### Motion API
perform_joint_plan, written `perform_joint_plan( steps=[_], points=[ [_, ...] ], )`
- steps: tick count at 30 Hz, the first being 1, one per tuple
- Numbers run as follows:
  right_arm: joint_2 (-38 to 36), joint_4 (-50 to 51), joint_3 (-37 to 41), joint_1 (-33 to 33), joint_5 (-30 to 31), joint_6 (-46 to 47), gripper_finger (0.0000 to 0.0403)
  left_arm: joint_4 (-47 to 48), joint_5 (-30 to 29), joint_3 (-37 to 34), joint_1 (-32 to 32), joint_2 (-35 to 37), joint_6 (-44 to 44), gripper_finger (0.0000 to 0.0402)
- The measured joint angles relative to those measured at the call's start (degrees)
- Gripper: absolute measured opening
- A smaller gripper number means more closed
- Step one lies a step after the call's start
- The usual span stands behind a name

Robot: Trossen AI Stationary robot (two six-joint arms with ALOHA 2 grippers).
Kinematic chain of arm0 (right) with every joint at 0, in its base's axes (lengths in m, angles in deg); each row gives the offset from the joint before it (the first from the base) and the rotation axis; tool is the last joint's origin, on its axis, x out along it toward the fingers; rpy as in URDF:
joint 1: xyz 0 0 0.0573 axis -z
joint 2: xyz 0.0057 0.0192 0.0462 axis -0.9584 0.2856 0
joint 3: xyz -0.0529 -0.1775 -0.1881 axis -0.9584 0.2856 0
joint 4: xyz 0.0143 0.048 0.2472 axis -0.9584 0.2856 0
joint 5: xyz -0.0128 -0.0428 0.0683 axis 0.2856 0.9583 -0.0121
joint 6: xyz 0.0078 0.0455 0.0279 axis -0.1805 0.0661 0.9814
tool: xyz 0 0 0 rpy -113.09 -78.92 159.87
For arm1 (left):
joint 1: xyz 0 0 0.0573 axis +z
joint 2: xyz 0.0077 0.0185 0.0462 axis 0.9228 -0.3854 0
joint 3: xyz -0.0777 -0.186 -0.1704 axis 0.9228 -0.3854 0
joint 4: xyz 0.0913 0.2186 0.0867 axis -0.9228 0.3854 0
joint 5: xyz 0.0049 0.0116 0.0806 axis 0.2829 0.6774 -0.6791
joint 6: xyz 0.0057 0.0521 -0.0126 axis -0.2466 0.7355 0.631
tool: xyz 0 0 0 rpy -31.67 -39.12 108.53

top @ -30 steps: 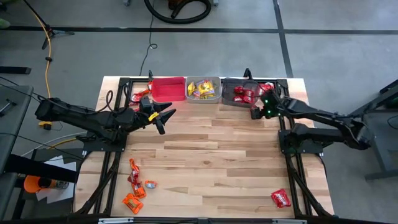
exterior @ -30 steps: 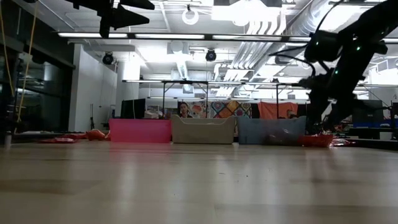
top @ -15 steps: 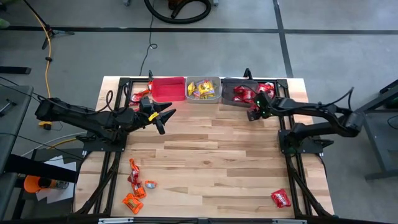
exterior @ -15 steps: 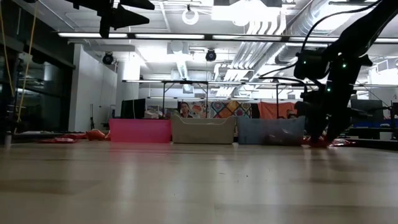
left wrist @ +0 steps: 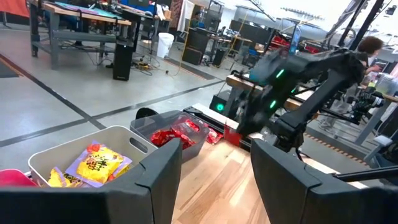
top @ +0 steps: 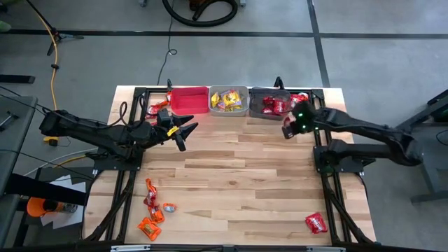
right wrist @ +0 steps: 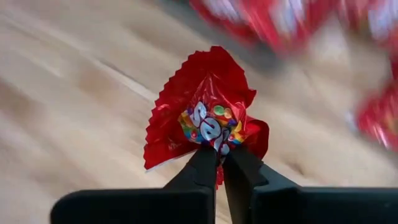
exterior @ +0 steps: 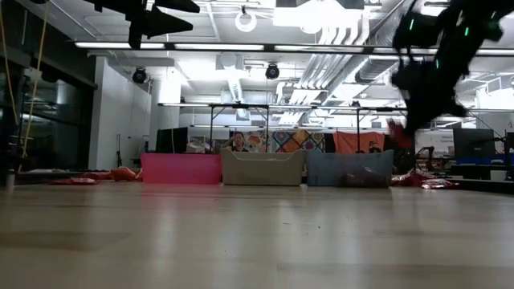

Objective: Sort candy
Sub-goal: Put the red candy into the black bin

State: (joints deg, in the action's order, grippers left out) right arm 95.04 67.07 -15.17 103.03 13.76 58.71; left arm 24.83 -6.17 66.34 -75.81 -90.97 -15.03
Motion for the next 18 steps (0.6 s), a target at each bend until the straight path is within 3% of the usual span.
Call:
perform_joint_plan(
  steps=[4,8,18],
  points=[
    [-5.09,-6.02,-5.33,-2.03,3.84,0.76,0.0009,-0.02,-0.02,0.0,0.01,0.0,0.0,0.018],
    [-3.73,-14.18,-7.32,-0.81,10.32,-0.93,0.0003,-0.06,-0.46,0.0,0.41,0.0,0.0,0.018],
    [15.41,-20.77,-7.47,7.2,6.59,-2.5,0.0006,-0.06,-0.72,-0.02,0.97,-0.02,0.0,0.018]
  ],
)
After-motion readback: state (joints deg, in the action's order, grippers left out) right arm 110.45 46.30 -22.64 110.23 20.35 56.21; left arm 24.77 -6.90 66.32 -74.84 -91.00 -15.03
